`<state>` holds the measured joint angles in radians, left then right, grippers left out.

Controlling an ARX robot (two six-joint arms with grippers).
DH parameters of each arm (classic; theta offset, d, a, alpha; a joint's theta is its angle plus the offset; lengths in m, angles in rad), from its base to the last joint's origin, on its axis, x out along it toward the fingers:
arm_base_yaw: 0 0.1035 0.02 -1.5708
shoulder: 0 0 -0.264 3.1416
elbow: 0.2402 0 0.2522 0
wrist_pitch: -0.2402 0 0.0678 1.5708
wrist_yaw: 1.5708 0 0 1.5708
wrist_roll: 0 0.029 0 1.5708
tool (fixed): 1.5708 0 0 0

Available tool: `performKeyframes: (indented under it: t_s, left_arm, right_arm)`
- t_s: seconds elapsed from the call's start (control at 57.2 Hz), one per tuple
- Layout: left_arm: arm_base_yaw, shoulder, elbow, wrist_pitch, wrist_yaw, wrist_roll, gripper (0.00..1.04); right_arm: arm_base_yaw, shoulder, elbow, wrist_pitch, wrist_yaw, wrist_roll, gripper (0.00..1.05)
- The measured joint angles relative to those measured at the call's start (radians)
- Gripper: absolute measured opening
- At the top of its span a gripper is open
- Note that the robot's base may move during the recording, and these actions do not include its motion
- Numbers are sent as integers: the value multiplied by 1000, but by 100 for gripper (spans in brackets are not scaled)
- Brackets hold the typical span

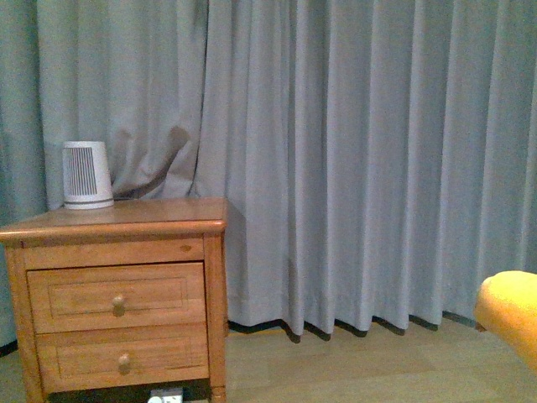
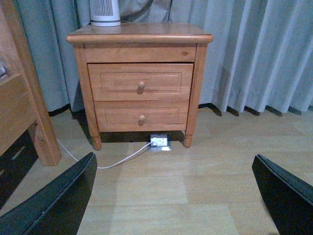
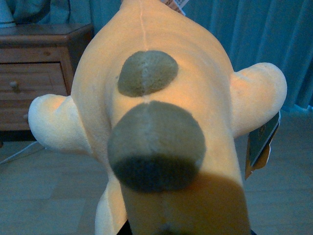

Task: Put away toys

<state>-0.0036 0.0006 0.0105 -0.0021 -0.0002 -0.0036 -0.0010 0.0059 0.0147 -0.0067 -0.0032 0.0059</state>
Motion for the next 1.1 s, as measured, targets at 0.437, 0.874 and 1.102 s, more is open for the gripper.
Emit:
performKeyframes:
  t_s: [0.437, 0.874, 1.102]
  left_arm:
    - [0, 0, 0, 0, 0, 0, 98]
    - [2, 1, 0, 0, 1, 0, 98]
    - [1, 0, 0, 0, -3, 0, 98]
  right_arm:
    - [0, 0, 0, 0, 0, 0, 7]
    - [2, 0, 0, 0, 5, 0, 7]
    - [2, 0, 0, 0, 5, 0, 7]
